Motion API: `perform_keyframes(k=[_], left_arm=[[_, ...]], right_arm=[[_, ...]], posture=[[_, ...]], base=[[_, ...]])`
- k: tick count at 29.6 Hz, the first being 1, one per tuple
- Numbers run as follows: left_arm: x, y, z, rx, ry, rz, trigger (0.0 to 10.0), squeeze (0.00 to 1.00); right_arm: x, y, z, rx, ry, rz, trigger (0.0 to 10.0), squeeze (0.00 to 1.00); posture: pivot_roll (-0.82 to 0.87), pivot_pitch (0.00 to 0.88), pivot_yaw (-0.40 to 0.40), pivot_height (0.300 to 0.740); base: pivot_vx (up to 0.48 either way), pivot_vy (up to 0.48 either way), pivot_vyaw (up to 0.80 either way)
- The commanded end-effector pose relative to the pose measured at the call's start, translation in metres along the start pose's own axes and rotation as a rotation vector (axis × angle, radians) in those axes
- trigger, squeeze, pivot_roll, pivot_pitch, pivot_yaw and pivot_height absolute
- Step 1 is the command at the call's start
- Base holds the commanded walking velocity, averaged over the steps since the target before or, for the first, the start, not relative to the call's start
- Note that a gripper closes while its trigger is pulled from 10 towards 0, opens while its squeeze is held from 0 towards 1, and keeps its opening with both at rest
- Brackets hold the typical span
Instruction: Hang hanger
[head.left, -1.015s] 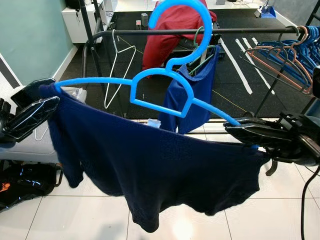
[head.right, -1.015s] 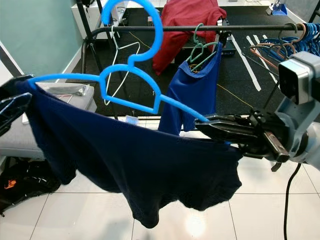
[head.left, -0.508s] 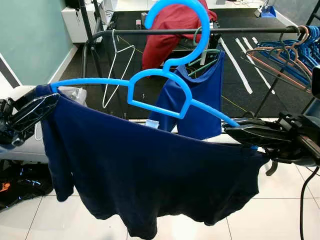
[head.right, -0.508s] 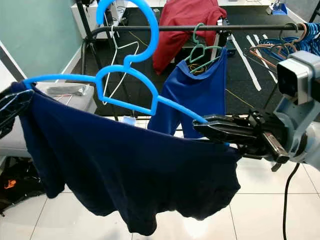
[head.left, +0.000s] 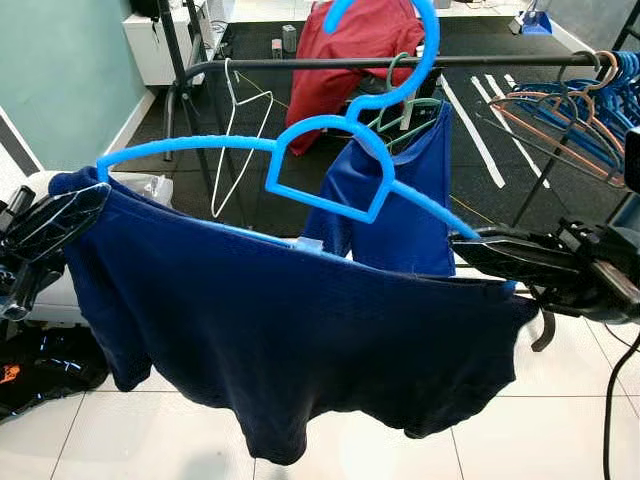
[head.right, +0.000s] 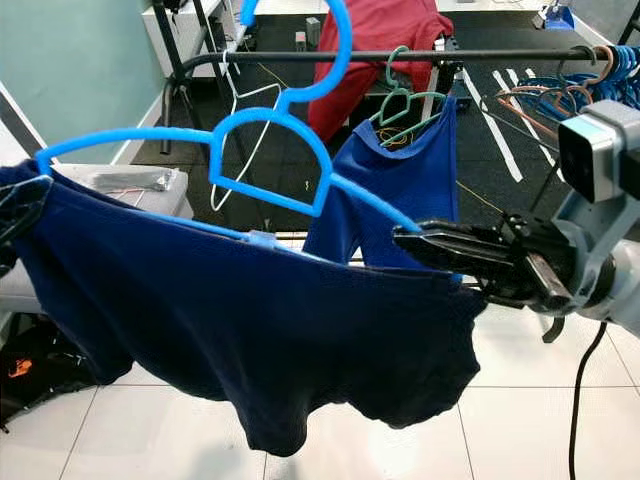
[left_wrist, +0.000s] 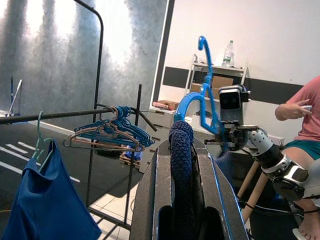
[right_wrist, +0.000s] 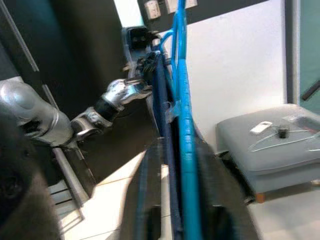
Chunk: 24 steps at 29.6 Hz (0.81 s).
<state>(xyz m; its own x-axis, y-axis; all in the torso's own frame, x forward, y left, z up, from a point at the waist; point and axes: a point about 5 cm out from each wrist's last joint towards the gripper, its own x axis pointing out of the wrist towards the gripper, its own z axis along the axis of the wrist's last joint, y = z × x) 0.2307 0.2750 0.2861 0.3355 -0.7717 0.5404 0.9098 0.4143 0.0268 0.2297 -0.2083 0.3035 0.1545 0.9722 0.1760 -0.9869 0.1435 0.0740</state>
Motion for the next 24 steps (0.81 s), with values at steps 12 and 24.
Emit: perform_keyframes(k=[12, 24], left_arm=[[0.003, -0.005, 0.004, 0.007, -0.030, -0.008, 0.0, 0.00], [0.016, -0.014, -0.011, -0.027, 0.055, -0.099, 0.0, 0.00]], right_arm=[[-0.018, -0.012, 0.018, -0.030, -0.132, -0.043, 10.0, 1.00], [-0.018, -0.038, 0.038, -0.187, -0.107, -0.133, 10.0, 0.00]], posture=[[-0.13, 0.115, 0.046, 0.740], [-0.14, 0.100, 0.038, 0.740]], base=[[0.000, 0.000, 0.00], [0.000, 0.000, 0.00]])
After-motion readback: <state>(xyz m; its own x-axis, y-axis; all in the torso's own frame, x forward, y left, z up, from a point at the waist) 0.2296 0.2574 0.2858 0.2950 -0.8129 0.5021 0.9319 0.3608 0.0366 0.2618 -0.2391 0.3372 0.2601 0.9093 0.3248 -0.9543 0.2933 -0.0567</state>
